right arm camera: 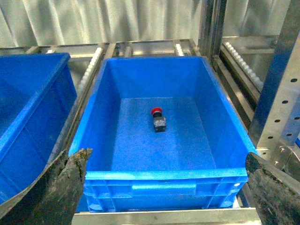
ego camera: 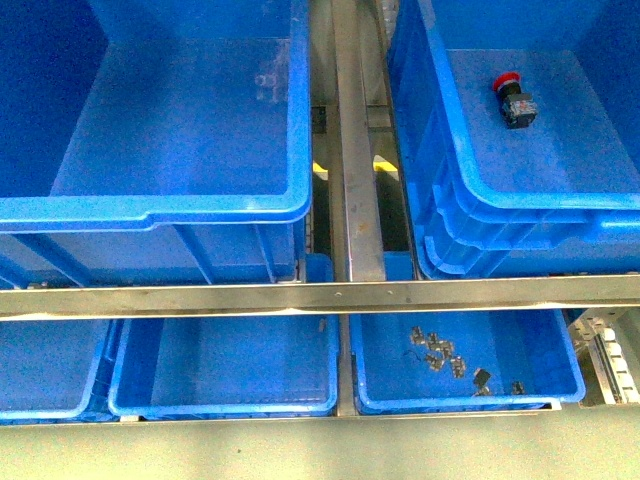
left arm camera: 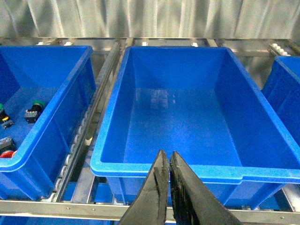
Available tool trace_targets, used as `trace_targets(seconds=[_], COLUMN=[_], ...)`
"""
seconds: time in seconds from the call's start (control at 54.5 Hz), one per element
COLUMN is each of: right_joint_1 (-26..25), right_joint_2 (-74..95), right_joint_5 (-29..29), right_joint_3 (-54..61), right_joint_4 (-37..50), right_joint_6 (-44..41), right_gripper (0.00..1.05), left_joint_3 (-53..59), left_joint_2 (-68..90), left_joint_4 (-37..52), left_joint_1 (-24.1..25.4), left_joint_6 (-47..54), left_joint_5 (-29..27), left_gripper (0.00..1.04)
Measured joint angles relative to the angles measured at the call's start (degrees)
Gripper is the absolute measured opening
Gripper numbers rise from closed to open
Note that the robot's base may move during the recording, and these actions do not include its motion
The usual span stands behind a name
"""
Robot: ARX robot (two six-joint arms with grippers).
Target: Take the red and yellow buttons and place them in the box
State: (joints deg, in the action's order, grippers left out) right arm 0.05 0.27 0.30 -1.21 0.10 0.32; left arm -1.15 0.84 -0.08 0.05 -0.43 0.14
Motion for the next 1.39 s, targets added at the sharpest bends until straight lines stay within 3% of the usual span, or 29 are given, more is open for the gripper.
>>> trace_targets(seconds=[0.807, 0.935, 1.064, 1.265, 1.394], right_joint_1=[0.00, -0.02, -0.09, -0.09, -0.07], right_joint_2=[0.00, -0.02, 0.00, 0.00, 0.00], right_joint_5=[-0.15, -0.33, -0.76, -0.50, -0.35], right_joint_3=[0.00, 0.00, 0.00, 0.00, 0.00], right_joint_4=[-0.11, -0.11, -0.15, -0.15, -0.15], right_joint_6=[-0.13, -0.13, -0.15, -0.15, -0.15], right_gripper=[0.99, 0.99, 0.99, 0.99, 0.99], left_joint_3=[0.00, 0.00, 0.00, 0.00, 0.00], left_joint_2=[0.00, 0.00, 0.00, 0.00, 0.00], left_joint_4=[0.09, 0.02, 0.04, 0.07, 0.07], left_joint_1=[0.00, -0.02, -0.07, -0.07, -0.07], left_joint_6=[-0.02, -0.02, -0.02, 0.02, 0.13], left_joint_5=[-0.15, -0.13, -0.39, -0.22, -0.17], left_gripper=[0.03, 0.24, 0.60, 0.98, 0.97])
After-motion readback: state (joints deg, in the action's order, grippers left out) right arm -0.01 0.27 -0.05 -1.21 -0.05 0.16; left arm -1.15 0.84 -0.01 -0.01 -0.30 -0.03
